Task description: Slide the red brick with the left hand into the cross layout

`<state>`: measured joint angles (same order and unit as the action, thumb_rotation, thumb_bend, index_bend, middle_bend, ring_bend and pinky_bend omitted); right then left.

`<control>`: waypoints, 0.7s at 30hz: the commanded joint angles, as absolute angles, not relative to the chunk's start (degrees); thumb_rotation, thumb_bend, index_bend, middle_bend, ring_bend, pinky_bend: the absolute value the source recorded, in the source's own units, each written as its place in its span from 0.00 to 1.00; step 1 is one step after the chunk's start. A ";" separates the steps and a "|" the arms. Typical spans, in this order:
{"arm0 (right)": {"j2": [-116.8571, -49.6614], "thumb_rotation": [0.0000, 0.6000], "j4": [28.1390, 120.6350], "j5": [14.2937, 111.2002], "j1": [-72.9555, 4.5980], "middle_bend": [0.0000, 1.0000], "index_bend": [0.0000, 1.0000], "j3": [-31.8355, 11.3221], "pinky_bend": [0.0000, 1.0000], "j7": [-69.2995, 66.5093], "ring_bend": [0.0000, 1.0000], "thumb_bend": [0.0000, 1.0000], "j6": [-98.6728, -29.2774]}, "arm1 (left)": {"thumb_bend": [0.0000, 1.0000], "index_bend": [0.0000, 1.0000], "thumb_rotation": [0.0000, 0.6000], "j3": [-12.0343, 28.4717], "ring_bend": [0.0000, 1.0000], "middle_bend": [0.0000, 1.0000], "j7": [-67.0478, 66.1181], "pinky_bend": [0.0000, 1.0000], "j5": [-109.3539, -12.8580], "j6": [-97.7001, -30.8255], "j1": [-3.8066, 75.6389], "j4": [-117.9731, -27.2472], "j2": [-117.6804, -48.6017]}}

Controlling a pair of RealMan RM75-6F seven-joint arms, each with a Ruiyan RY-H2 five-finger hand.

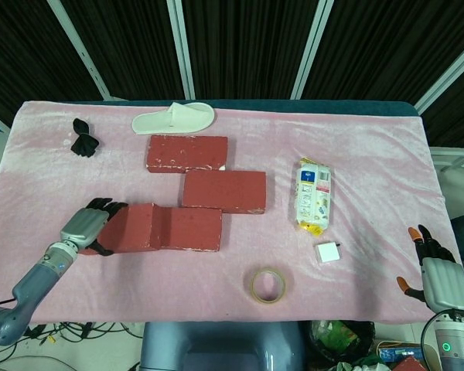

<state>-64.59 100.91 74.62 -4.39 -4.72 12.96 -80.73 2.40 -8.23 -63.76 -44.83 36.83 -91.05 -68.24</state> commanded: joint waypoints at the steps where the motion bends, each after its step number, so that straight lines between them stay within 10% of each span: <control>1: -64.58 1.00 100.92 74.60 -4.37 0.01 0.08 -4.69 0.20 12.97 0.12 0.15 -80.71 | 0.21 0.21 1.00 2.63 0.00 0.25 -8.47 0.00 -63.56 -45.61 36.67 -91.00 -68.35; 11: -64.59 1.00 101.01 74.55 -4.39 0.01 0.08 -4.66 0.20 13.06 0.12 0.16 -80.69 | 0.21 0.20 1.00 5.38 0.00 0.24 -7.08 0.00 -63.37 -47.66 36.95 -93.36 -64.03; 21: -64.82 1.00 100.94 74.43 -4.37 0.01 0.08 -4.71 0.20 13.34 0.12 0.15 -80.87 | 0.21 0.21 1.00 10.48 0.00 0.23 -12.95 0.00 -49.81 -34.09 50.98 -87.68 -61.77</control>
